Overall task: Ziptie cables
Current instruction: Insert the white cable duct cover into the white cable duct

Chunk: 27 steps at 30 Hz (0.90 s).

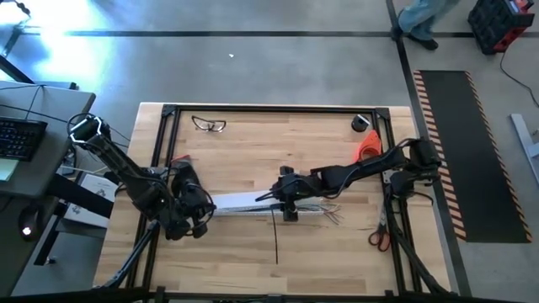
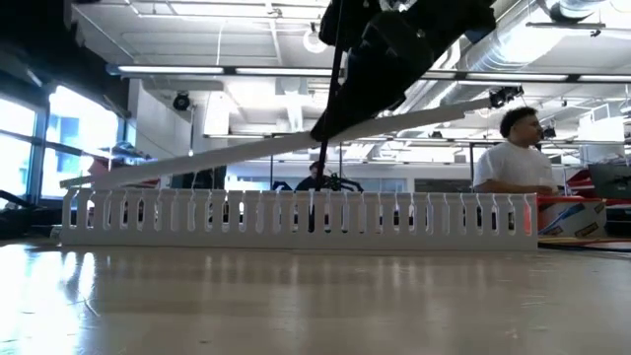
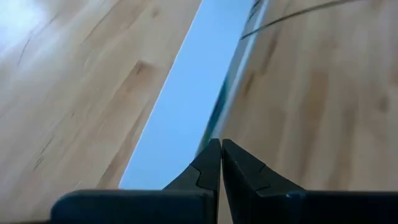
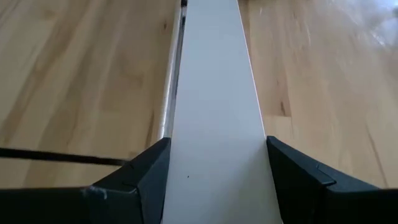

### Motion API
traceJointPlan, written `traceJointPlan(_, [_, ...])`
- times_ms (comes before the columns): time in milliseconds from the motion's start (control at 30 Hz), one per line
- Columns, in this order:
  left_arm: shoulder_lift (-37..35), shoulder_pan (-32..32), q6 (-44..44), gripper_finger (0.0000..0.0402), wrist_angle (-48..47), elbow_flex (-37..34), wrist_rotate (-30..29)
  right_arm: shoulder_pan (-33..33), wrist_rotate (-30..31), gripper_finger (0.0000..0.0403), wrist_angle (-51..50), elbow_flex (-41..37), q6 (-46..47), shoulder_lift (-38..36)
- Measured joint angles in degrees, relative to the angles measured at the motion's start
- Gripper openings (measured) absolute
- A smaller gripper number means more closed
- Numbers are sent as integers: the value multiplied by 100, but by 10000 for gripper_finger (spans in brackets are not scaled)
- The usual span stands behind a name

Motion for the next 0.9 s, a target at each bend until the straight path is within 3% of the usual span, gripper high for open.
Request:
traceJointPlan(200, [-11, -2, -40, 0, 334, -381, 0, -11, -68, 205, 41, 11, 81, -6])
traceJointPlan(433, [-15, 1, 135, 0, 552, -377, 43, -120, -228, 205, -125, 18, 227, -129])
traceJointPlan(567, [-15, 4, 135, 0, 578, -377, 44, -206, -619, 205, -317, 18, 375, -125])
traceJointPlan(900, [-13, 4, 131, 0, 578, -377, 47, -212, -650, 205, -223, 18, 372, -150])
